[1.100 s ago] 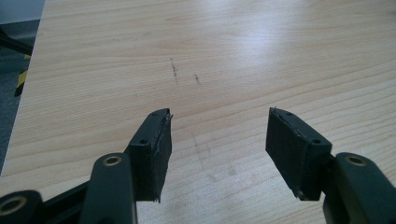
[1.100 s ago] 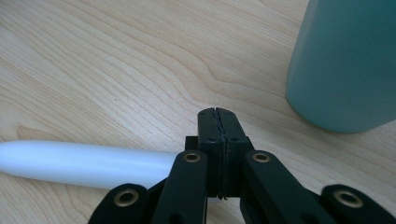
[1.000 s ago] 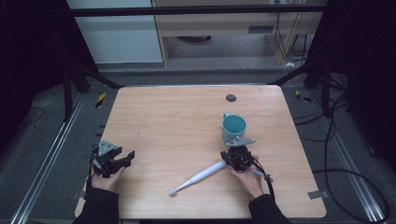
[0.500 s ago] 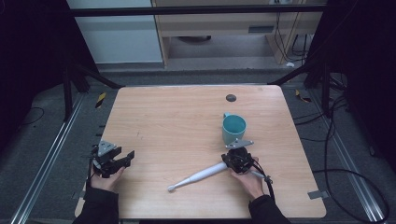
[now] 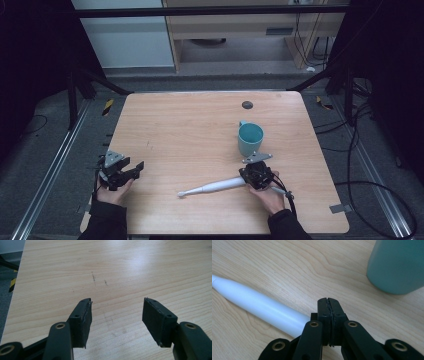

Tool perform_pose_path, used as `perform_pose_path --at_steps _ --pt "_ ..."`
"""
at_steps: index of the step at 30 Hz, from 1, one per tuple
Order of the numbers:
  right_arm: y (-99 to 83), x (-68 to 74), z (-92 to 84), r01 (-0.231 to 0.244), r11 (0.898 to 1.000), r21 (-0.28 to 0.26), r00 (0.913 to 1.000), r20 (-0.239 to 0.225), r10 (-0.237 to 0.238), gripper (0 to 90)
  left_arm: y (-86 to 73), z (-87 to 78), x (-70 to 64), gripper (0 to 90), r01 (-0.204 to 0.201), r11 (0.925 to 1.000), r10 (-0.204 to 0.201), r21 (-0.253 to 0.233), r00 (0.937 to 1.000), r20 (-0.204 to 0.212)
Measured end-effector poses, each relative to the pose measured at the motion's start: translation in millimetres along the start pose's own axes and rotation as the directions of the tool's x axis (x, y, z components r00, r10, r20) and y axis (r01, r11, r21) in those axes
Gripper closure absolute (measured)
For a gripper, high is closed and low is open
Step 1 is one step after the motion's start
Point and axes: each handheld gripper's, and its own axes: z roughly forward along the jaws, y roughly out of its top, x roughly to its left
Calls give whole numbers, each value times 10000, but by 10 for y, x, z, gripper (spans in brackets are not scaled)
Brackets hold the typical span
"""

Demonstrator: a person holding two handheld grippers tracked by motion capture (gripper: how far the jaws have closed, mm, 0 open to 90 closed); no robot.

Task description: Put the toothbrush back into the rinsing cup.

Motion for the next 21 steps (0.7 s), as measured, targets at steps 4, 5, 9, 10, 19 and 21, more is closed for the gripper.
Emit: perform_pose_path --at_steps 4,5,9,10,19,21 --pt "-33 -12 -39 -68 10000 47 10000 -31 68 887 -2 1 0 403 28 10000 -28 6 10000 9" --pt "-39 -9 -51 -86 9999 61 9999 -74 87 885 -1 0 -1 402 6 10000 -6 38 10000 14" --pt "-56 -1 -61 -50 9998 190 9999 -119 52 884 0 -3 3 401 -2 10000 2 10 10000 9" --pt "-56 -1 -61 -50 9998 190 9999 -119 52 884 -1 -4 4 401 7 10000 -7 6 10000 7" --pt "-98 19 -90 95 9994 342 9997 -222 -88 882 -2 -7 2 399 45 10000 -45 10 10000 13" --pt "-105 30 -98 87 9992 403 9995 -295 -75 881 -3 -6 4 399 63 10000 -63 10 10000 13"
